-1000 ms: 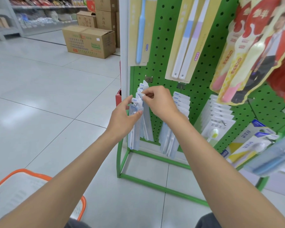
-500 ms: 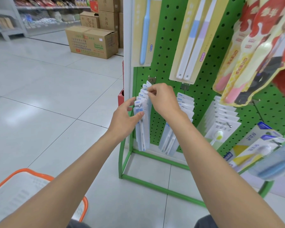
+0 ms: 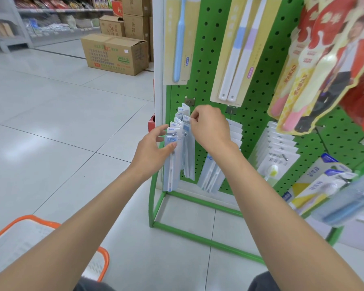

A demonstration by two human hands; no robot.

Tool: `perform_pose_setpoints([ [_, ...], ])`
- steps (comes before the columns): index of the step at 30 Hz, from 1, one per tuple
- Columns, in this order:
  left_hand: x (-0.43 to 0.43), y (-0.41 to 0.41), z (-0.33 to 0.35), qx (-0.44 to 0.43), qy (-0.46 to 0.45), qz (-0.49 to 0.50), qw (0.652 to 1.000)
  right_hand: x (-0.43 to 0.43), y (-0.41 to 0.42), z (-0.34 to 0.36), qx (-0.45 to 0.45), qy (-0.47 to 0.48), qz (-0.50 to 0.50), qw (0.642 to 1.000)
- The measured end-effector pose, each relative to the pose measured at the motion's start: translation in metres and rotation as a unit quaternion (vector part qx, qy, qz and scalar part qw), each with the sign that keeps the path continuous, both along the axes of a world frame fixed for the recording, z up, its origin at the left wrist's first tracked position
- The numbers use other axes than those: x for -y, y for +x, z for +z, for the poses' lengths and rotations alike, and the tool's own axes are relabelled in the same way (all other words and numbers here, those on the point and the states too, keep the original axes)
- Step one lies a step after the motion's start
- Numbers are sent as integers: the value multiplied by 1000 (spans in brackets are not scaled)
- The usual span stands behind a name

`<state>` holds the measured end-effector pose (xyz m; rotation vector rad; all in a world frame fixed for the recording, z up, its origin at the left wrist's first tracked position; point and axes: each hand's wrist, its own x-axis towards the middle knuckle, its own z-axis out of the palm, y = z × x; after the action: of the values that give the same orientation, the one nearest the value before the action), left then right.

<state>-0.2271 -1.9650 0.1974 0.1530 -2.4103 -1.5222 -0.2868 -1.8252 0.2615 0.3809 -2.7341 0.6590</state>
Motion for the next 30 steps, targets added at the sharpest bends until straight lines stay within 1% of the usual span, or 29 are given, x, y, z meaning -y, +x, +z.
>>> perform_pose_setpoints([
  [6, -6, 12, 9, -8, -17, 35, 999, -18, 25, 2, -25, -33, 8, 999],
  [10, -11, 24, 13, -49, -27, 100, 993, -35, 46, -4, 11, -91, 37, 995],
  [12, -14, 32, 16, -64, -35, 106, 992, -42, 55, -7, 12, -127, 60, 990],
  [16, -23, 50, 15, -58, -27, 49, 997, -57, 73, -3, -31, -163, 93, 982],
  [22, -41, 67, 15, 0, -20, -95, 995, -68, 90, -5, 53, -253, 134, 957],
  [25, -47, 70, 15, 9, 4, -127, 992, -73, 94, -9, 67, -275, 127, 950],
  [30, -56, 72, 15, 7, 4, -155, 988, -80, 97, -13, 74, -287, 101, 950],
])
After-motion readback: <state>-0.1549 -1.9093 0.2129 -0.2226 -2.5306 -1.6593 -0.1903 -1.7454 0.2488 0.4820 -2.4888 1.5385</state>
